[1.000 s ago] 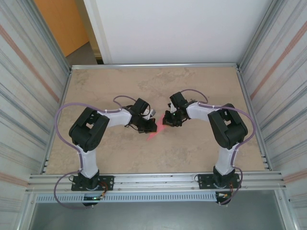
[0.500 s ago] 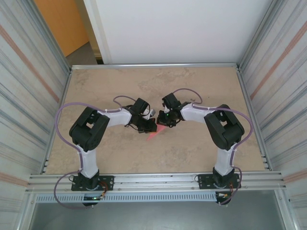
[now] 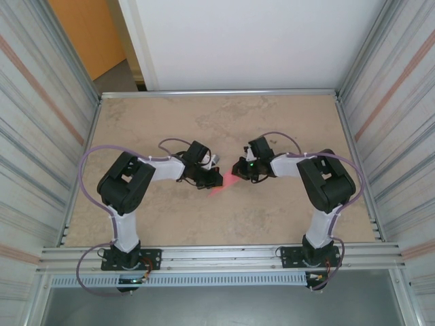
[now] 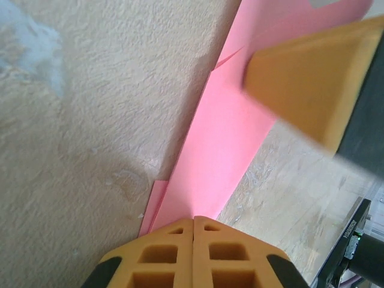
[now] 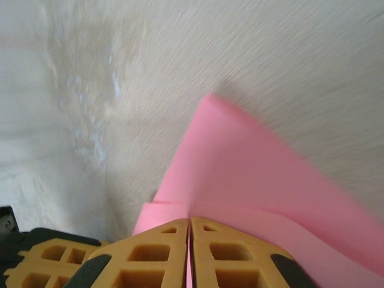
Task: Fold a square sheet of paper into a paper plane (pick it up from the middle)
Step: Fold the wing for the fifth time at the center of the table, then turn over a paper plane at the center of the table.
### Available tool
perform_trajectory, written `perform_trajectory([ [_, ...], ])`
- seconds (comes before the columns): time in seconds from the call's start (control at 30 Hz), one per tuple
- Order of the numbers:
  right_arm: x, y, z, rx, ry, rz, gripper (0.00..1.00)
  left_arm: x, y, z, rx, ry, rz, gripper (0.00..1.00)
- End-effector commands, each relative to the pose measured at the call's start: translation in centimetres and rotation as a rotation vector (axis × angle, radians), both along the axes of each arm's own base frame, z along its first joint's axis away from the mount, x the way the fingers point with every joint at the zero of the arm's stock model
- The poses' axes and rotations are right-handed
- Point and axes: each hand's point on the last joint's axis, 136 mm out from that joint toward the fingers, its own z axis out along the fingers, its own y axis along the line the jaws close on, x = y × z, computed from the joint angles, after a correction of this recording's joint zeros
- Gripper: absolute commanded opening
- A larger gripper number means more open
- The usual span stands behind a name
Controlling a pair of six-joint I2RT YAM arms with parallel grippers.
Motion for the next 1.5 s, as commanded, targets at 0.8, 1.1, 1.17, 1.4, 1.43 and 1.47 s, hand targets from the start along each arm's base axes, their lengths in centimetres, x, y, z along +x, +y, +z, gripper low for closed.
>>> perform_trajectory([
  [0.8, -1.0, -8.1, 8.3, -0.267, 0.007, -0.271, 0.62, 4.8, 4.2, 11.4, -0.044, -0.172, 0.124, 0.42],
  [1.1, -3.7, -2.3, 7.4, -0.408, 0.136, -0.297, 0.71, 3.8, 13.5, 11.3, 0.152, -0.304, 0.313, 0.78],
  [1.17, -3.7, -1.3, 7.3, -0.438, 0.140, -0.310, 0.72, 3.4, 14.8, 11.1, 0.193, -0.333, 0.331, 0.84],
  [1.4, -4.5, 0.5, 5.4, -0.529, 0.233, -0.405, 0.72, 1.9, 17.3, 10.1, 0.225, -0.351, 0.372, 0.99],
  [1.43, -4.5, 0.8, 5.1, -0.530, 0.242, -0.407, 0.72, 1.9, 17.5, 10.1, 0.226, -0.353, 0.373, 0.99],
  [1.47, -4.5, 1.3, 4.9, -0.529, 0.249, -0.403, 0.72, 1.8, 17.7, 10.0, 0.228, -0.356, 0.377, 0.99],
])
